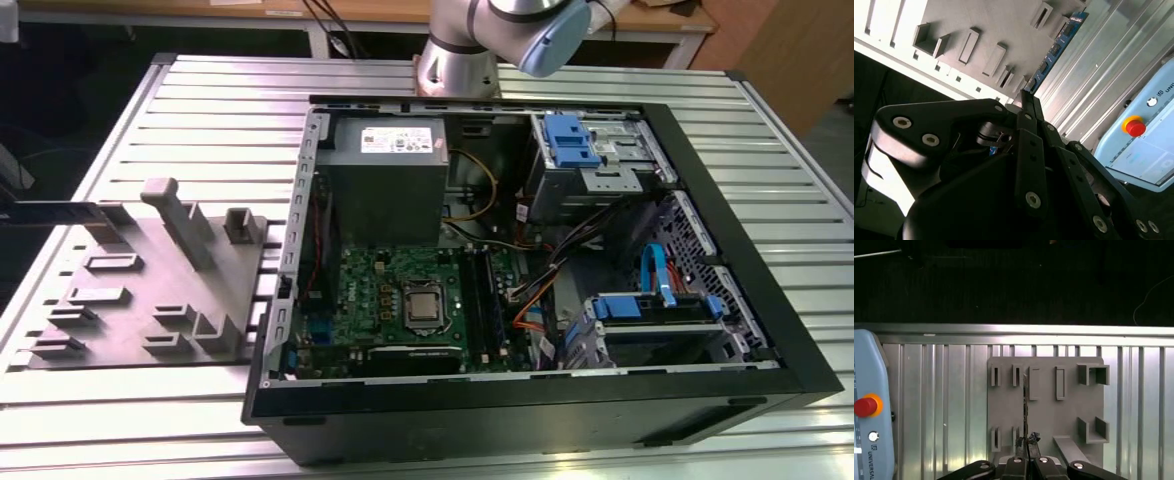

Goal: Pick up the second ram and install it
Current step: 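Pick up the second ram and move it above second insertion slot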

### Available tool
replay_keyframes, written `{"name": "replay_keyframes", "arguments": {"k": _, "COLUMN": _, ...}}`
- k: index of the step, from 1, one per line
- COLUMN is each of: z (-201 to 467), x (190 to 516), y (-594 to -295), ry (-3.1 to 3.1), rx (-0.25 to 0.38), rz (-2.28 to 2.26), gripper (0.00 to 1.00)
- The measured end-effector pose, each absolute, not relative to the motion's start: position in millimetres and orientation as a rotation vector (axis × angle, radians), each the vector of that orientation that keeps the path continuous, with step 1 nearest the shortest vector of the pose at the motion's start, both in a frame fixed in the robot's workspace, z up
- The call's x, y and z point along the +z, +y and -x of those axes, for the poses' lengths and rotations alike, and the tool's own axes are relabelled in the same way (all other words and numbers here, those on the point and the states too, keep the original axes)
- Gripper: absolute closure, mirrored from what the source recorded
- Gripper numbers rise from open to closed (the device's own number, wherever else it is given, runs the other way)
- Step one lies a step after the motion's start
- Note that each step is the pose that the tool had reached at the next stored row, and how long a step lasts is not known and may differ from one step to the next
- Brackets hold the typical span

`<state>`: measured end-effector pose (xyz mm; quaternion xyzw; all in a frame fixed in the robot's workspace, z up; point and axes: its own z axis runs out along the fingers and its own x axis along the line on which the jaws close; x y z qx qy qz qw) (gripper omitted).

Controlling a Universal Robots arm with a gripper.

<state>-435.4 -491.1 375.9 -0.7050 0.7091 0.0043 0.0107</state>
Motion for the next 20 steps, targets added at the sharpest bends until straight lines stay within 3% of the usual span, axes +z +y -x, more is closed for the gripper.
{"name": "replay_keyframes", "arguments": {"k": 20, "z": 435.4, "x": 397.3, "y": -489.4, "ry": 2.213, "rx": 0.012, "rz": 2.201, "gripper": 0.89}}
